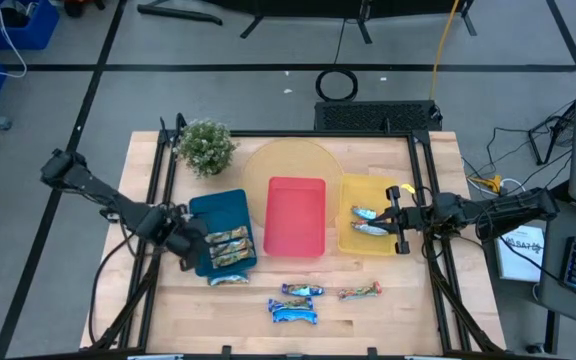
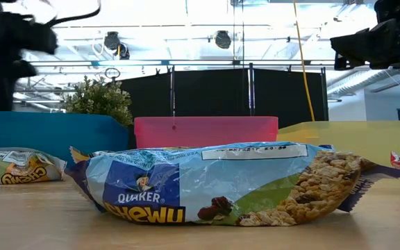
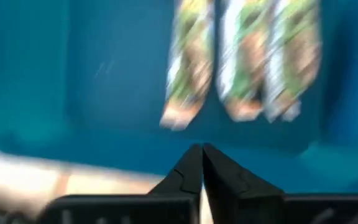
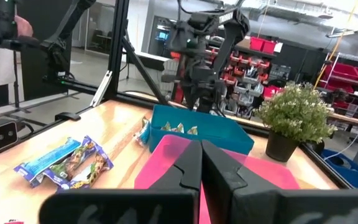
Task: Pick and place Granola Bars by type
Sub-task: Adjust the blue bin
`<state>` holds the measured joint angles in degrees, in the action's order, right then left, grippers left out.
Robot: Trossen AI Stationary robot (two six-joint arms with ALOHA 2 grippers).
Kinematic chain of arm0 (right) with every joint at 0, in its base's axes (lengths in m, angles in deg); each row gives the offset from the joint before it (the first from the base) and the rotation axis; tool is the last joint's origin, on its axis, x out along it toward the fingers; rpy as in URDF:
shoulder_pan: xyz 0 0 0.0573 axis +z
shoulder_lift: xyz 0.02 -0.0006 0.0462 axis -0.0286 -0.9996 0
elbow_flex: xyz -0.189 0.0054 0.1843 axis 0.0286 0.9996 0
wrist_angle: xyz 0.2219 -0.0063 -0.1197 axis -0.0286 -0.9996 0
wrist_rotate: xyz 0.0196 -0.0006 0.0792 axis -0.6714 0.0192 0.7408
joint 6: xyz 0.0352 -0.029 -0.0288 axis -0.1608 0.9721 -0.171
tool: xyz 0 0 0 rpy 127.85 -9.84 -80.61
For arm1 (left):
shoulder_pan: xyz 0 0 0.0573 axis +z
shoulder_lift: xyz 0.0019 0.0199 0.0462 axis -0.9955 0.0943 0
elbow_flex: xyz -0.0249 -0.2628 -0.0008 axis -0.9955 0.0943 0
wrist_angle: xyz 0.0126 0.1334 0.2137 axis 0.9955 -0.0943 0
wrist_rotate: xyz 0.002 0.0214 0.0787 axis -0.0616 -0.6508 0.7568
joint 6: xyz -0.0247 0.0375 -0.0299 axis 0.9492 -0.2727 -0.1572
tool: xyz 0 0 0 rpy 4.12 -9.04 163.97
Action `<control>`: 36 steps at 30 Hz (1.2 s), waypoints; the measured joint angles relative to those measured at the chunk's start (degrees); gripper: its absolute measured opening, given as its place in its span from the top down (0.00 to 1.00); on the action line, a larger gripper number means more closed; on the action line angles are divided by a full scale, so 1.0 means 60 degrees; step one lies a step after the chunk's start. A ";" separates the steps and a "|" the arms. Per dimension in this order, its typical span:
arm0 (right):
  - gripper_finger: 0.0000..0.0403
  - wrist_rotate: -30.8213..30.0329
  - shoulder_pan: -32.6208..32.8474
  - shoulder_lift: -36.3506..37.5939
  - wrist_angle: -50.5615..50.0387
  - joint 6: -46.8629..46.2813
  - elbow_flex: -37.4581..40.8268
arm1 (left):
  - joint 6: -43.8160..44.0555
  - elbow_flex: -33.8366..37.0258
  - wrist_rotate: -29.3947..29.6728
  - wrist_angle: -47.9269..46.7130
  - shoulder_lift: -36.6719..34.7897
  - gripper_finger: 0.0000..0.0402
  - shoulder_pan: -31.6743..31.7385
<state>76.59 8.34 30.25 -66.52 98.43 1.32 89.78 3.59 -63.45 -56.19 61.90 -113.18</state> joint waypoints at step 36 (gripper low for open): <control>1.00 -0.1722 0.0000 -0.0004 0.0137 -0.0039 0.0000 | 0.5692 0.0018 0.2179 -0.2964 0.0795 0.99 0.0625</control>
<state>66.26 8.34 30.23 -65.70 98.20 1.32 123.93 3.70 -50.38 -73.98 66.67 -109.43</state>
